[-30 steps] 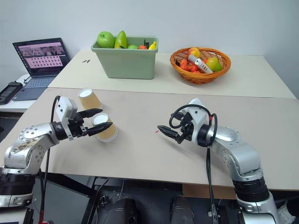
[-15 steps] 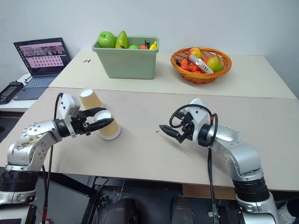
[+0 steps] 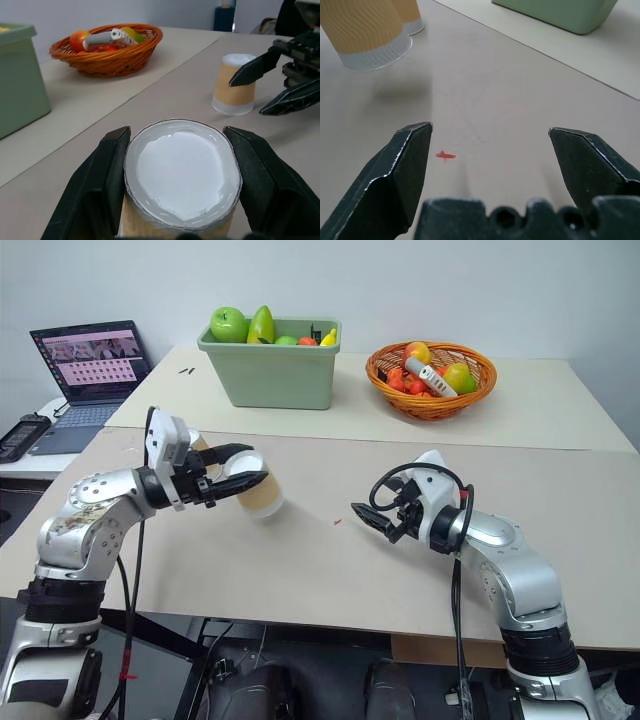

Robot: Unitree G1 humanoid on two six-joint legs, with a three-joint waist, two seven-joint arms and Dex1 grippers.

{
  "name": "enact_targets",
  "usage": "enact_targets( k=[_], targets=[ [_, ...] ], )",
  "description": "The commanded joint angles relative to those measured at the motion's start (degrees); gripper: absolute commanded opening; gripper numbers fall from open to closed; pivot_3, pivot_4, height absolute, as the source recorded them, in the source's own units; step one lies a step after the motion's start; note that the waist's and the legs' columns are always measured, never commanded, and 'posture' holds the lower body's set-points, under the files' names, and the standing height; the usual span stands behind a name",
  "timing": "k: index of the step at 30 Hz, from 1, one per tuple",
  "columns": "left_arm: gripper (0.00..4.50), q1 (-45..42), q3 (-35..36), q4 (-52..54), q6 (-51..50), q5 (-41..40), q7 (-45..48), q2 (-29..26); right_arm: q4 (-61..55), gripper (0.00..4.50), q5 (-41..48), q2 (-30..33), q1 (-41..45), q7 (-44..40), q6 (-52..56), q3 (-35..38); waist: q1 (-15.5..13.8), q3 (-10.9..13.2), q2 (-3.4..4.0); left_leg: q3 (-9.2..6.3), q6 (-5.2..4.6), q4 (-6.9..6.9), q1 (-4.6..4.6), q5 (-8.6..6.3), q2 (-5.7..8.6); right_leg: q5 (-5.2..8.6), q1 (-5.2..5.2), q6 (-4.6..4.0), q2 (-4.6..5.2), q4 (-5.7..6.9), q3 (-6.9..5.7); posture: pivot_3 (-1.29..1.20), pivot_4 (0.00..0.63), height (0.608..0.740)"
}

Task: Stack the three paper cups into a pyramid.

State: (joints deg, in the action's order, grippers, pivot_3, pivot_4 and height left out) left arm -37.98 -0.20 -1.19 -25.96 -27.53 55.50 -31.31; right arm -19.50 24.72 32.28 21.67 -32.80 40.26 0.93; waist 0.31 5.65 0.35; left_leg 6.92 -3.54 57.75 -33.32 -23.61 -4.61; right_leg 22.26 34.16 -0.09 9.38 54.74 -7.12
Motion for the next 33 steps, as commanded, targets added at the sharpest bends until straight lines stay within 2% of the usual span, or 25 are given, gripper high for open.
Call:
enact_targets(
  k=[1, 6, 12, 13, 14, 16, 22, 27, 30, 33],
  targets=[
    [2.53, -5.9, -5.6, -6.6, 3.5, 2.8, 4.1, 4.6, -2.4, 4.4, 0.6, -0.6, 1.5, 1.7, -1.5, 3.6, -0.2, 0.0, 0.0, 0.0, 0.0, 0.02, -0.02, 0.0, 0.04, 0.0, 0.01, 0.03, 0.0, 0.0, 0.01, 0.0, 0.15, 0.643],
    [2.53, -11.2, -10.5, -20.7, 10.7, 7.7, 9.3, 10.5, -7.5, 4.4, 5.4, -1.5, 2.2, 3.5, 1.0, 8.2, 0.4, 0.1, -0.05, -0.05, -0.01, 0.01, -0.07, -0.01, 0.14, 0.07, 0.07, 0.09, -0.02, 0.02, 0.07, 0.0, 0.15, 0.643],
    [2.53, -15.2, -11.7, -30.2, 16.7, 11.0, 12.6, 14.7, -12.2, 4.4, 7.8, -1.0, 1.3, 5.9, 3.6, 9.9, 0.6, 0.1, -0.09, -0.33, -0.13, 0.03, -0.05, -0.06, 0.28, 0.11, 0.06, 0.02, -0.03, 0.13, 0.08, 0.0, 0.15, 0.643],
    [3.54, -15.4, -11.5, -30.6, 17.3, 11.2, 13.0, 15.0, -12.6, 4.4, 8.0, -1.0, 1.2, 6.2, 4.0, 9.9, 0.6, 0.1, -0.09, -0.34, -0.18, 0.03, -0.05, -0.09, 0.28, 0.12, 0.05, 0.01, -0.03, 0.13, 0.09, 0.0, 0.15, 0.643],
    [3.61, -15.3, -11.3, -30.4, 17.6, 11.2, 13.4, 15.1, -12.9, 4.4, 8.2, -1.0, 1.1, 6.6, 4.3, 9.9, 0.6, 0.1, -0.1, -0.35, -0.19, 0.03, -0.05, -0.1, 0.29, 0.12, 0.05, 0.01, -0.02, 0.12, 0.09, 0.0, 0.15, 0.643],
    [4.47, -15.2, -10.7, -29.5, 18.1, 11.3, 13.4, 15.1, -13.1, 4.4, 8.4, -0.9, 0.9, 7.0, 4.7, 9.7, 0.6, 0.2, -0.12, -0.35, -0.18, 0.03, -0.07, -0.09, 0.29, 0.12, 0.06, 0.01, -0.03, 0.12, 0.09, 0.0, 0.15, 0.643],
    [4.47, -13.7, -7.9, -20.9, 13.8, 9.5, 11.9, 12.5, -11.1, 4.4, 8.6, -1.2, 1.8, 6.3, 4.3, 7.8, 0.6, 0.2, -0.11, -0.37, -0.12, 0.02, -0.06, -0.06, 0.29, 0.12, 0.06, 0.01, -0.03, 0.12, 0.1, 0.0, 0.15, 0.643],
    [4.47, -9.0, -3.3, -6.1, 5.8, 6.5, 7.1, 7.8, -8.7, 4.4, 9.2, -1.1, 2.9, 3.4, 3.6, 6.0, 0.8, 0.2, -0.08, -0.44, -0.1, 0.01, -0.01, -0.05, 0.3, 0.13, 0.06, 0.0, -0.08, 0.13, 0.18, 0.0, 0.15, 0.643],
    [4.47, -3.5, 4.6, 7.2, -3.6, 2.8, -3.8, 5.9, -7.4, 4.4, 9.9, 0.9, 2.9, -1.5, 3.6, 4.7, 0.8, 0.2, -0.06, -0.48, -0.05, -0.01, 0.02, -0.02, 0.31, 0.13, 0.04, 0.0, -0.11, 0.13, 0.25, 0.0, 0.15, 0.643],
    [4.47, 1.3, 10.8, 16.0, -8.2, 5.0, -18.6, 8.3, -6.9, 4.4, 11.5, 2.7, 2.6, -5.9, 3.8, 4.6, 0.5, 0.2, -0.07, -0.55, -0.04, -0.02, 0.05, -0.01, 0.31, 0.12, 0.0, 0.0, -0.08, 0.13, 0.27, 0.0, 0.15, 0.643]
  ],
)
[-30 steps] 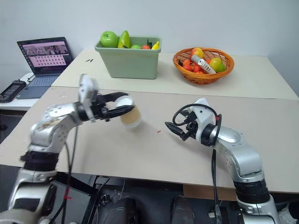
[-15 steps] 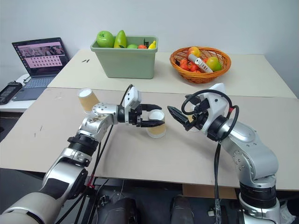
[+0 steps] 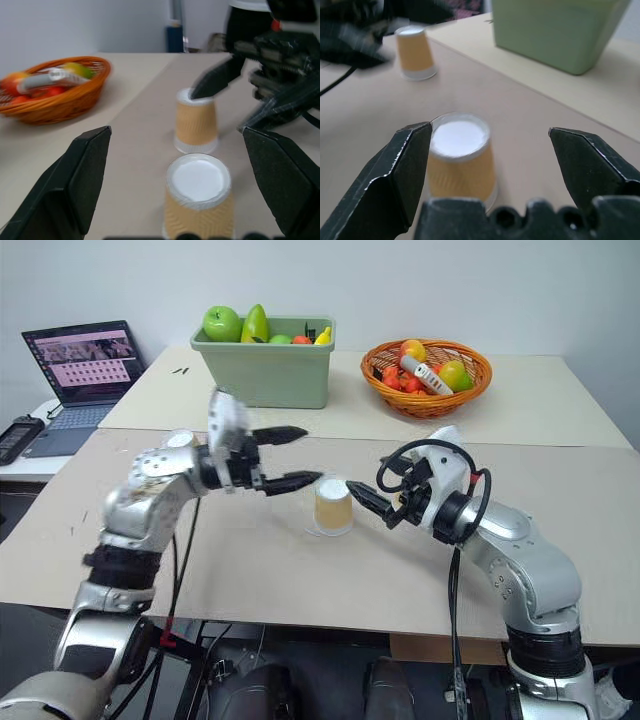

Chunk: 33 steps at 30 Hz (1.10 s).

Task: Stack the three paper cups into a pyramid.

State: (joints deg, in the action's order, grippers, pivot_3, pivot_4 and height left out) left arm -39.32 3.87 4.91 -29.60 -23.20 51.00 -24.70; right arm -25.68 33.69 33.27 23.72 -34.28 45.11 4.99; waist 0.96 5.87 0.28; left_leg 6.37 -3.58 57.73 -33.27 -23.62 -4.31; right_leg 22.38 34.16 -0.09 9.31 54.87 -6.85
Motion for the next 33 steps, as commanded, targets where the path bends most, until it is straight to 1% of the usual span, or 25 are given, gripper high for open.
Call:
enact_targets(
  k=[1, 2, 4, 5, 7, 10, 16, 18, 22, 27, 33],
  targets=[
    [4.47, 4.5, 8.4, 12.8, -6.0, 2.3, -19.6, 3.1, -0.5, 4.4, 3.1, 2.6, 0.4, -6.3, -1.2, 0.7, -0.3, 0.0, 0.0, -0.02, -0.01, 0.0, 0.03, 0.0, 0.02, -0.01, -0.03, 0.01, 0.0, 0.0, 0.0, 0.0, 0.15, 0.643],
    [4.47, 6.7, 9.8, 15.7, -7.4, 4.4, -24.9, 4.2, -0.2, 4.4, 3.8, 3.6, 0.4, -8.1, -1.2, 0.9, -0.5, 0.0, -0.01, -0.04, -0.03, 0.0, 0.05, -0.02, 0.07, -0.01, -0.06, 0.02, 0.04, 0.0, -0.01, 0.0, 0.15, 0.643],
    [4.47, 11.0, 11.7, 20.8, -9.4, 6.3, -31.6, 6.1, 0.8, 4.4, 4.6, 5.3, 0.5, -11.3, -1.3, 1.4, -0.6, 0.0, -0.01, -0.13, -0.13, -0.04, 0.09, -0.07, 0.31, -0.03, -0.13, 0.05, 0.1, -0.02, 0.01, 0.0, 0.15, 0.643],
    [4.47, 12.7, 12.4, 22.5, -10.1, 6.6, -33.6, 6.8, 1.4, 4.4, 4.8, 6.0, 0.7, -12.5, -1.4, 1.4, -0.6, 0.0, -0.04, -0.15, -0.12, -0.04, 0.09, -0.07, 0.35, -0.03, -0.13, 0.06, 0.12, -0.02, 0.03, 0.0, 0.15, 0.643],
    [4.47, 16.0, 13.2, 23.8, -11.1, 7.6, -35.8, 6.4, 2.8, 4.4, 4.4, 7.0, 1.5, -14.0, -2.0, 1.2, -0.8, 0.0, -0.08, -0.21, -0.12, -0.04, 0.07, -0.06, 0.36, -0.03, -0.13, 0.06, 0.12, -0.02, 0.01, 0.0, 0.15, 0.643],
    [4.47, 19.4, 15.6, 22.2, -10.0, 7.1, -36.0, 4.7, 4.2, 4.4, 3.9, 7.1, 2.8, -14.7, -2.4, 0.7, -1.0, 0.0, -0.08, -0.24, -0.12, -0.04, 0.08, -0.07, 0.36, -0.03, -0.12, 0.05, 0.13, 0.01, -0.03, 0.0, 0.15, 0.643],
    [4.47, 22.6, 17.3, 12.6, -4.9, 6.9, -30.6, -1.5, 4.4, 4.4, 3.6, 6.6, 3.4, -14.7, -2.6, 0.1, -1.0, 0.0, -0.07, -0.26, -0.14, -0.04, 0.05, -0.08, 0.35, 0.0, -0.08, 0.0, 0.14, 0.01, -0.05, 0.0, 0.15, 0.643],
    [4.47, 21.8, 17.2, 8.0, -2.6, 7.1, -28.8, -3.5, 4.0, 4.4, 3.7, 6.5, 3.1, -14.2, -2.5, 0.5, -1.1, 0.0, -0.07, -0.26, -0.14, -0.03, 0.01, -0.08, 0.35, 0.0, -0.06, 0.0, 0.17, 0.01, -0.08, 0.0, 0.15, 0.643],
    [4.47, 17.7, 15.5, -1.4, 0.5, 7.1, -26.3, -5.3, 2.8, 4.4, 4.0, 6.6, 2.3, -13.1, -2.1, 1.3, -1.4, 0.0, -0.07, -0.26, -0.17, -0.03, -0.02, -0.1, 0.35, 0.0, -0.05, 0.01, 0.21, 0.0, -0.11, 0.0, 0.15, 0.643],
    [4.47, 10.9, 12.1, -12.6, 5.6, 8.7, -23.6, -5.9, 1.0, 4.4, 4.8, 6.6, 0.4, -11.3, -1.4, 2.5, -1.6, 0.0, -0.07, -0.28, -0.15, -0.03, -0.06, -0.09, 0.37, -0.01, -0.05, 0.01, 0.24, -0.01, -0.15, 0.0, 0.15, 0.643],
    [4.47, 4.5, 9.0, -21.5, 9.9, 10.0, -21.3, -6.2, -1.8, 4.4, 5.5, 6.7, -2.6, -9.5, -0.7, 3.0, -1.3, 0.1, -0.09, -0.27, -0.06, -0.04, -0.08, -0.03, 0.37, -0.01, -0.04, 0.01, 0.21, -0.03, -0.15, 0.0, 0.15, 0.643]
  ],
)
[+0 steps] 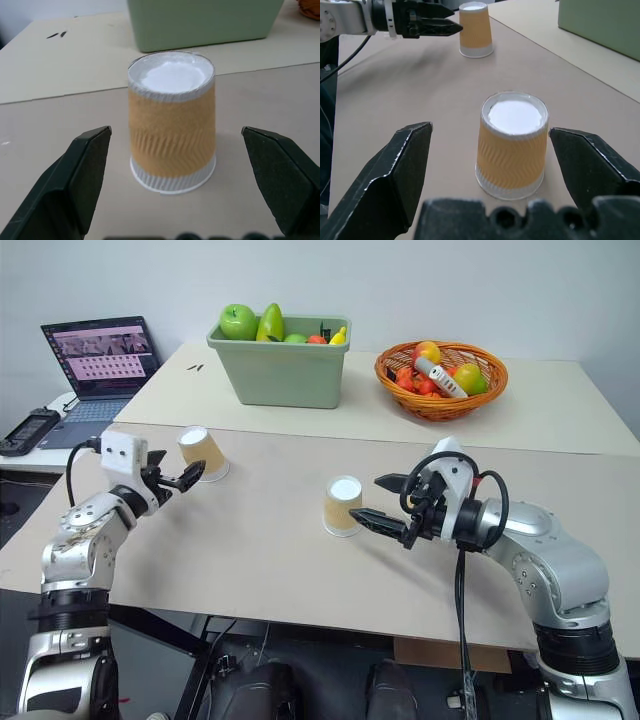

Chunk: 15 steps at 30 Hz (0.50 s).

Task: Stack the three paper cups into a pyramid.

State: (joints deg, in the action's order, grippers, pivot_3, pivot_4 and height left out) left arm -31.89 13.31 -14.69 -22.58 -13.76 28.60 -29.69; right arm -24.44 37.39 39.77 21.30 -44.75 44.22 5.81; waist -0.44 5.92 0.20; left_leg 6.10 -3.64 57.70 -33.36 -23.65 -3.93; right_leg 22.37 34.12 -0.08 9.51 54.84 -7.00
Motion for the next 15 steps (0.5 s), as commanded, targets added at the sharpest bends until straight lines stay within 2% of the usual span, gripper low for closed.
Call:
enact_targets(
  k=[1, 15],
  targets=[
    [4.47, -3.7, -0.7, -2.9, 3.3, 0.8, 1.3, -1.2, -3.3, 4.4, 1.7, 0.0, -0.5, 1.4, 0.2, 2.0, 0.3, 0.0, 0.0, 0.0, 0.0, 0.0, 0.0, 0.0, 0.0, 0.0, 0.0, 0.0, -0.01, 0.01, 0.0, 0.0, 0.15, 0.643],
    [4.47, -6.5, -1.1, -5.5, 4.9, 1.0, 1.9, -1.5, -4.7, 4.4, 3.9, -0.7, -1.6, 4.1, 2.0, 1.8, 0.6, 0.0, -0.01, -0.01, -0.01, 0.01, 0.01, 0.0, -0.02, 0.0, 0.0, 0.0, -0.01, 0.03, 0.0, 0.0, 0.15, 0.643]
  ],
)
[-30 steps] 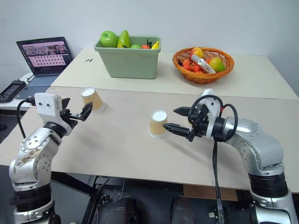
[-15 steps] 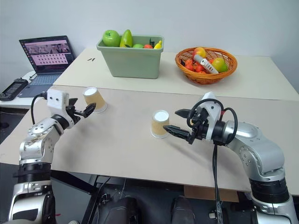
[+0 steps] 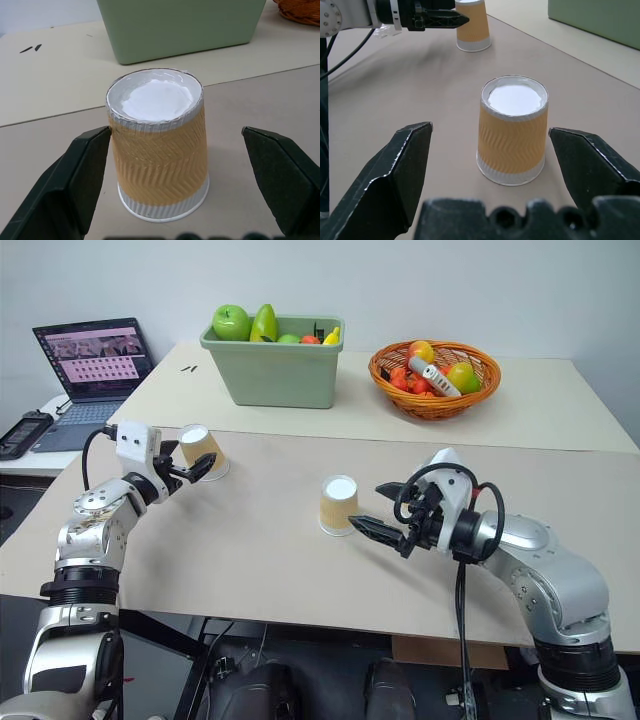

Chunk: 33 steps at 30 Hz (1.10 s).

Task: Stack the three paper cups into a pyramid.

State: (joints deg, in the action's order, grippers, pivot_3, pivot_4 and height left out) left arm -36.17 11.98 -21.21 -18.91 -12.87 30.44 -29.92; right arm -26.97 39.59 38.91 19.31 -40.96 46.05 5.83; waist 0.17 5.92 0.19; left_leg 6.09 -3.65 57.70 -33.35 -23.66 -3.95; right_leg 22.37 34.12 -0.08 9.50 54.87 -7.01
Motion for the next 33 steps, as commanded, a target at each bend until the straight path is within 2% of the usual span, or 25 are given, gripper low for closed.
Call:
enact_targets(
  k=[1, 6, 10, 12, 14, 15, 18, 20, 22, 24, 26, 28, 33],
  targets=[
    [4.47, -2.3, 0.2, 0.8, 1.2, 0.2, 0.0, -1.3, -2.2, 4.4, 1.7, 0.2, 0.3, 0.3, 0.1, 1.7, 0.0, 0.0, 0.0, 0.0, 0.0, 0.0, 0.0, 0.0, 0.0, 0.0, 0.0, 0.0, 0.0, 0.0, 0.0, 0.0, 0.15, 0.643],
    [4.47, -3.6, 0.3, -1.1, 1.8, 0.7, -0.3, -1.7, -1.3, 4.4, 0.5, 0.1, 0.4, 0.6, -0.6, 1.2, 0.0, 0.0, 0.0, 0.0, 0.0, 0.0, 0.0, 0.0, 0.02, 0.0, 0.0, 0.0, 0.01, -0.01, 0.0, 0.0, 0.15, 0.647],
    [4.47, -3.9, 0.3, -1.5, 2.0, 0.8, -0.3, -2.0, -1.1, 4.4, 0.3, 0.1, 0.5, 0.3, -1.1, 0.9, 0.2, 0.1, -0.14, 0.0, 0.04, -0.28, 0.16, 0.03, 0.08, -0.03, -0.12, 0.04, -0.02, -0.18, 0.02, 0.0, 0.15, 0.667],
    [4.47, -3.9, 0.4, -1.4, 1.9, 0.8, -0.3, -2.0, -1.0, 4.4, 0.1, 0.2, 0.5, 0.3, -1.2, 0.8, 0.3, 0.6, -0.39, 0.01, 0.42, -0.96, 0.63, 0.29, 0.18, -0.22, -0.53, 0.11, -0.05, -0.7, 0.0, 0.0, 0.15, 0.677],
    [4.47, -3.8, 0.4, -1.2, 1.9, 0.8, -0.3, -2.0, -1.0, 4.4, 0.0, 0.1, 0.4, 0.3, -1.3, 0.8, 0.3, 1.2, -0.52, -0.02, 0.53, -1.66, 1.85, 0.42, 0.23, -0.42, -1.84, 0.19, -0.11, -1.46, -0.14, 0.0, 0.15, 0.687],
    [4.47, -3.8, 0.4, -1.1, 1.9, 0.8, -0.3, -2.0, -1.0, 4.4, -0.1, 0.1, 0.4, 0.3, -1.3, 0.8, 0.4, 1.4, -0.55, -0.03, 0.54, -2.05, 2.17, 0.48, 0.23, -0.59, -2.17, 0.23, -0.21, -1.92, -0.16, 0.0, 0.15, 0.692],
    [4.47, -4.0, 0.4, -1.2, 1.9, 0.7, -0.1, -2.0, -1.0, 4.4, 0.0, 0.1, 0.3, 0.3, -1.3, 0.8, 0.4, 1.8, -0.75, 0.03, 0.8, -4.1, 3.62, 1.3, 0.33, -1.76, -3.77, 0.48, -0.58, -4.4, -0.19, 0.0, 0.15, 0.707],
    [4.47, -4.2, 0.4, -1.4, 1.9, 0.7, 0.0, -2.1, -1.1, 4.4, 0.0, 0.1, 0.2, 0.4, -1.3, 0.9, 0.5, 2.1, -1.07, 0.08, 0.9, -6.5, 5.06, 2.34, 0.4, -3.01, -5.34, 0.65, -1.13, -7.1, -0.08, 0.0, 0.15, 0.717],
    [4.47, -4.6, 0.3, -1.9, 2.0, 0.8, 0.2, -2.3, -1.1, 4.4, 0.1, 0.0, 0.3, 0.5, -1.2, 0.9, 0.5, 2.4, -1.31, 0.24, 1.04, -9.06, 6.49, 3.38, 0.74, -4.12, -6.76, 0.87, -1.21, -9.74, -0.08, 0.0, 0.15, 0.727],
    [4.47, -5.0, 0.2, -2.6, 2.2, 0.9, 0.4, -2.4, -1.0, 4.4, 0.1, -0.1, 0.4, 0.5, -1.3, 0.9, 0.4, 2.4, -1.37, 0.33, 1.26, -11.33, 7.71, 4.66, 1.15, -5.28, -8.07, 1.15, -1.21, -12.18, -0.09, 0.0, 0.15, 0.737],
    [4.47, -5.4, 0.1, -3.1, 2.4, 0.9, 0.7, -2.6, -1.0, 4.4, 0.5, -0.2, 0.6, 0.6, -1.0, 1.0, 0.3, 2.5, -1.4, 0.46, 1.16, -13.14, 8.59, 5.45, 1.33, -6.2, -9.07, 1.43, -1.25, -14.22, -0.09, 0.0, 0.15, 0.74],
    [4.47, -5.6, 0.0, -3.4, 2.6, 0.9, 1.0, -2.6, -0.7, 4.4, 0.8, -0.5, 0.9, 1.2, -0.5, 1.2, 0.1, 2.5, -1.41, 0.56, 1.08, -14.47, 9.36, 5.78, 1.51, -6.77, -9.94, 1.65, -1.25, -15.77, -0.09, 0.0, 0.15, 0.74],
    [4.47, -5.8, -0.3, -4.0, 2.7, 0.8, 1.8, -2.6, -0.6, 4.4, 0.1, -0.4, 1.0, 1.9, -0.8, 1.0, -0.2, 2.5, -1.43, 0.71, 1.04, -15.33, 9.56, 5.82, 2.01, -7.01, -10.16, 2.0, -1.17, -16.51, -0.06, 0.0, 0.15, 0.74]
  ],
)
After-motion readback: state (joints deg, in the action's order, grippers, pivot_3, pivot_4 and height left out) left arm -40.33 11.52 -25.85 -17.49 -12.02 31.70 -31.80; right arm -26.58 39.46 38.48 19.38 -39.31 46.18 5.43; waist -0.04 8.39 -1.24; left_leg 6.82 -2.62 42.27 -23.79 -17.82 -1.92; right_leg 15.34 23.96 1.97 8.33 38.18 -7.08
